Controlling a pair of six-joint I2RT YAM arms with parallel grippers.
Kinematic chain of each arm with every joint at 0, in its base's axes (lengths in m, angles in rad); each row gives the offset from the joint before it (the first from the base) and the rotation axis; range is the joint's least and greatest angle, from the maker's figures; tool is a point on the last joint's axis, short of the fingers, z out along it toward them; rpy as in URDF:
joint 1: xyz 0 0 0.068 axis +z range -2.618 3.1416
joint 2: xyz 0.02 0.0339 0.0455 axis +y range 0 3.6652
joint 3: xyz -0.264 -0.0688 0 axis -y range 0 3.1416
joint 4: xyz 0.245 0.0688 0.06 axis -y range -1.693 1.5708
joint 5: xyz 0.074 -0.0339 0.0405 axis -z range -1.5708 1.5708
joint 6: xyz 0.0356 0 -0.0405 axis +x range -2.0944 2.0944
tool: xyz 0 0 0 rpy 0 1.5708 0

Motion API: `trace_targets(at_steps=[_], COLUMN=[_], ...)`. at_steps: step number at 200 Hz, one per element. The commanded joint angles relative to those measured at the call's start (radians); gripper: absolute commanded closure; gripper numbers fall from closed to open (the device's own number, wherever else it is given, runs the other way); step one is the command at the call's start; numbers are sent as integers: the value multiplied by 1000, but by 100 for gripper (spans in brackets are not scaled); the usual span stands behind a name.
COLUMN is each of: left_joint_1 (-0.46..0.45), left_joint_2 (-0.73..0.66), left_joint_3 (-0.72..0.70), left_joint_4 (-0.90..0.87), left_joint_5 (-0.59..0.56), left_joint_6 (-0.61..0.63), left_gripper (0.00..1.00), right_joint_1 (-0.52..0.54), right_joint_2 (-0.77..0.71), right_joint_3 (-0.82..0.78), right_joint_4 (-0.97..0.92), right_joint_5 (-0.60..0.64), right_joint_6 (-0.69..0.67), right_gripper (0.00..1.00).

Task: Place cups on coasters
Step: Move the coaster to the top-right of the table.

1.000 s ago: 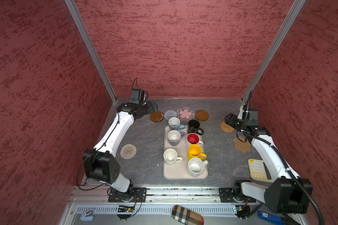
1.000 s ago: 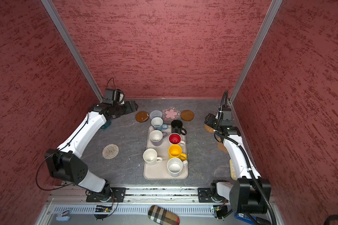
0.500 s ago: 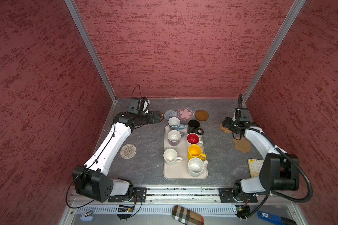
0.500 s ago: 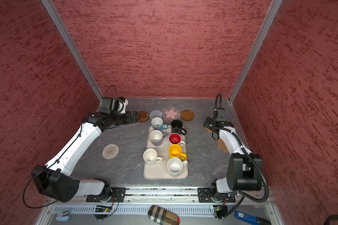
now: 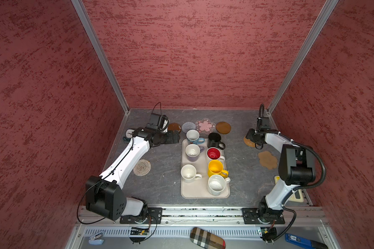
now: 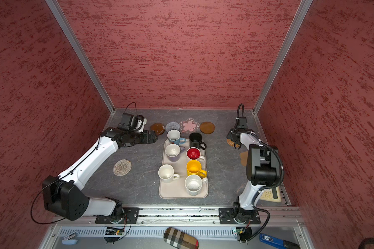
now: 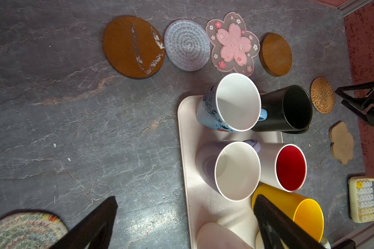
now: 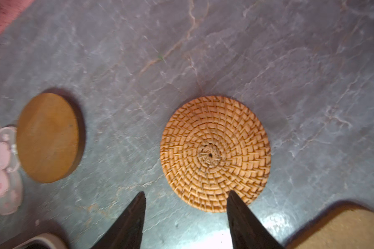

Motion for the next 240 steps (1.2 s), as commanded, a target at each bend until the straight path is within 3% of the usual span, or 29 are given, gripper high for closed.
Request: trace_targets(at_steps=[1,96,205,240], left_joint_1=[-6,12,36,44], left_joint_2=[8,-13,-46,-43], left_joint_3=[7,6,-1,0], left_joint_4=[-5,-8,-4,-4], left_joint_5=[-8,-28,-26,-13], left_joint_6=[14,23,25,22], left_gripper=[1,0,1,1], right_joint_1=[-20,-38,-29,-29], right_joint_2=[16,139,247,216], right_joint_3=[19,65,218,249], right_joint_4=[57,74,7,-17], right_joint_5=[47,72,-13,-3], right_joint_6=[-3,-9,12,8], right_gripper=[40,42,42,41])
